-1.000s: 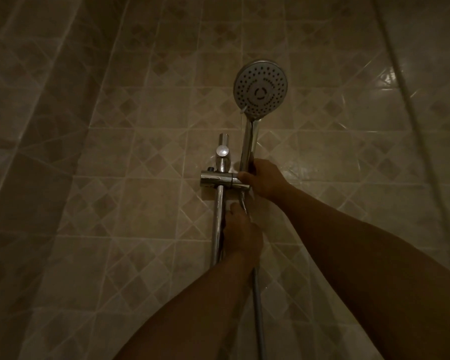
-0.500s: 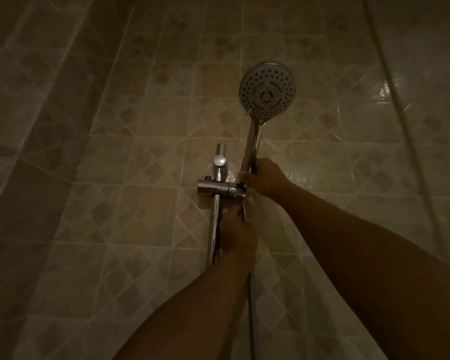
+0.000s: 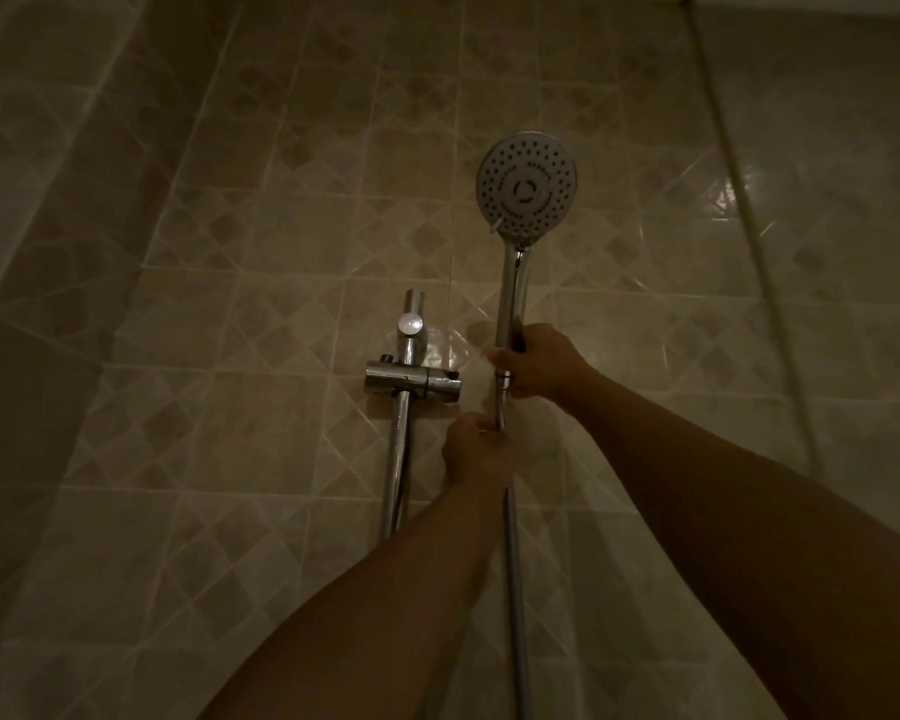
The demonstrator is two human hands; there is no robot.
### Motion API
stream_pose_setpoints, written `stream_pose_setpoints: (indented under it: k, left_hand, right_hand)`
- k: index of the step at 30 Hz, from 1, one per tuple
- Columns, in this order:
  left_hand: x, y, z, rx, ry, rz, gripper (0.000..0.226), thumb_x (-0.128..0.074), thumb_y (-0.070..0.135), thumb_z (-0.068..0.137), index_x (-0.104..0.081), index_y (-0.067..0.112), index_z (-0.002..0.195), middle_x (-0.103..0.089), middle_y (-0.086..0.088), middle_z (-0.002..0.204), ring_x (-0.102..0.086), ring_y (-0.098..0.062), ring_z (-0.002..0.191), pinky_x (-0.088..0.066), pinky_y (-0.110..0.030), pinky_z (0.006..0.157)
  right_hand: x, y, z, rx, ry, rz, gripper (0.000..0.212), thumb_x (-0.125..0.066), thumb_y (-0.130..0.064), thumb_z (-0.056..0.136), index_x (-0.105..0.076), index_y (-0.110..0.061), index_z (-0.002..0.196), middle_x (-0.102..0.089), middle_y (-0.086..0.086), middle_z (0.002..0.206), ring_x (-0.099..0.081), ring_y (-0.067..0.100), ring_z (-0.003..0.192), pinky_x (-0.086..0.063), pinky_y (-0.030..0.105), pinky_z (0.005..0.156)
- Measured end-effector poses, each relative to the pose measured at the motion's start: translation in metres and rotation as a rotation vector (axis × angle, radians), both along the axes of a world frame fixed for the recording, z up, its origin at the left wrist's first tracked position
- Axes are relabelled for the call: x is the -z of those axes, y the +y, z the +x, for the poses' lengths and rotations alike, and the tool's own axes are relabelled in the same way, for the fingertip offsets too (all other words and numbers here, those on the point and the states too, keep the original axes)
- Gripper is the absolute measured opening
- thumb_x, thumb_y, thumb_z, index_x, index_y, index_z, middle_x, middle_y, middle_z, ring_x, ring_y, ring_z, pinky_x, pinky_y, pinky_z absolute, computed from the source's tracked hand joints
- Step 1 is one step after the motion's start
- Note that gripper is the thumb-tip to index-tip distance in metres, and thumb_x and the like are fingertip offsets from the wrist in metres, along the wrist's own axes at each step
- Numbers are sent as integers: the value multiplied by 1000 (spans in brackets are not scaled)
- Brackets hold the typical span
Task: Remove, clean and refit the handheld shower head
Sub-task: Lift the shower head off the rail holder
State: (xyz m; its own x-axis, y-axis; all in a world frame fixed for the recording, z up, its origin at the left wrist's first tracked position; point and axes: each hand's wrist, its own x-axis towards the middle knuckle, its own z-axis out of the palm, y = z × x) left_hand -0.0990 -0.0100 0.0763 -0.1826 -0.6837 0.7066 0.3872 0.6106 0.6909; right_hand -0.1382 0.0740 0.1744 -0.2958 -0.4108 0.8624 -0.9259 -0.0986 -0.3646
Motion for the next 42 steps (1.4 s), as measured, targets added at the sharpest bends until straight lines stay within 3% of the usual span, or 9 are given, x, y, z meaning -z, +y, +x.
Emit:
stream_pose_setpoints:
  k: [5,9,12,16,19,29,33,38,42]
  left_hand:
    - [12,2,3,81,-47,11,15,-62,13,91,-62,23,80,-70,-9,95,-68,-30,93,-58,-45,86]
    - [23,1,6,194,-57,8,7,-65,24,92,-66,18,90,-72,-10,92,-70,-31,89,-59,-45,83]
    - [34,3,9,254,-59,35,19,-63,25,96,-67,7,89,-67,-9,76,-67,-26,67,-57,-35,62]
    - [61,13,12,348,-64,76,23,-60,22,99,-64,3,86,-59,-8,62,-53,-17,44,-46,-27,44]
    - [81,18,15,419,-69,85,21,-58,18,100,-62,0,88,-55,-11,59,-50,-20,43,-43,-29,44]
    - [142,28,25,439,-134,72,14,-53,14,101,-60,8,91,-57,-8,59,-55,-25,49,-50,-35,52]
    - [175,34,37,551,-280,52,15,-54,16,101,-57,7,90,-57,-9,63,-57,-20,47,-51,-28,45]
    - [232,42,44,667,-320,192,16,-52,16,102,-61,4,97,-59,-9,68,-59,-22,56,-49,-38,60]
    - [278,48,57,732,-344,242,22,-51,18,102,-60,8,84,-58,-11,69,-59,-23,59,-47,-36,62]
  right_hand:
    - [19,5,-3,-22,25,-21,23,-69,-23,90,-50,-18,101,-63,9,93,-66,19,70,-57,28,53]
    - [41,8,-2,-34,16,2,31,-71,-26,88,-45,-17,102,-64,13,97,-67,29,84,-60,46,72]
    - [61,8,-3,-29,0,30,31,-72,-30,86,-51,-16,104,-65,9,98,-67,28,89,-57,50,82]
    - [88,9,-9,7,-13,56,27,-72,-34,85,-56,-18,100,-65,4,98,-65,23,90,-55,41,82]
    - [106,12,-14,13,-7,100,27,-72,-34,85,-61,-16,102,-65,4,99,-64,22,92,-52,35,79]
    - [162,21,-11,-39,-80,172,32,-72,-34,87,-64,-4,97,-68,16,96,-66,29,89,-52,43,80]
    - [189,31,-5,-211,-271,133,21,-72,-23,88,-62,-6,94,-72,16,95,-70,29,87,-56,44,81]
    - [246,36,7,-393,-474,108,23,-67,-13,91,-62,6,103,-72,24,90,-72,26,76,-58,43,74]
    - [298,32,21,-544,-699,112,17,-67,-8,91,-59,2,102,-68,22,92,-71,32,79,-57,54,80]
